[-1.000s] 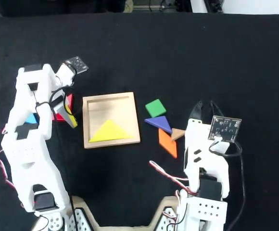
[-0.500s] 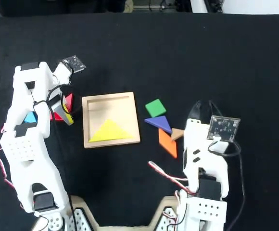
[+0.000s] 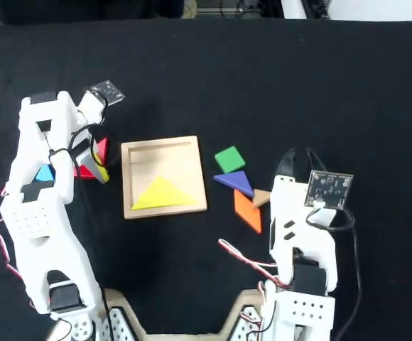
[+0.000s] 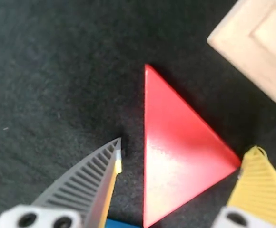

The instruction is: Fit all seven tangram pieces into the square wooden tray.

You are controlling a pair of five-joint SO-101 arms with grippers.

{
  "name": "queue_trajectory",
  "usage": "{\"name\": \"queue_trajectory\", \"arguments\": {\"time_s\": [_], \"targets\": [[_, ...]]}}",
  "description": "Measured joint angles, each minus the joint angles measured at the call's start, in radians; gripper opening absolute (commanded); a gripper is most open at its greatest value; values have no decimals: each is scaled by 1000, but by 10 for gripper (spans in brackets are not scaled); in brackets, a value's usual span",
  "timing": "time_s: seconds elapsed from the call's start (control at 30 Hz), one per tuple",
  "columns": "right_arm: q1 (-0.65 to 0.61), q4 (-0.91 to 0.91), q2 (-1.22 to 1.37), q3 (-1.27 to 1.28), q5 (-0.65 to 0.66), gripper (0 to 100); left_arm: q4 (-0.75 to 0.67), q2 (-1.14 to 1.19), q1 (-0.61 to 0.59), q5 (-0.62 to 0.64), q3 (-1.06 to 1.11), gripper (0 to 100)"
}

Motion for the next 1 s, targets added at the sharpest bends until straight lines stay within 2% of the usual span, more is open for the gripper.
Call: {"name": "queue_trajectory", "arguments": {"time_s": [0.2,0.53,0.8,1.0], "targets": [[0,0,0,0,0,96,-14,-2,0,17,14,309],[0,0,0,0,0,96,-15,-3,-3,21,17,298],[0,0,0,0,0,96,-11,-18,-3,23,18,180],[0,0,0,0,0,96,2,-63,-8,25,-6,177]]}}
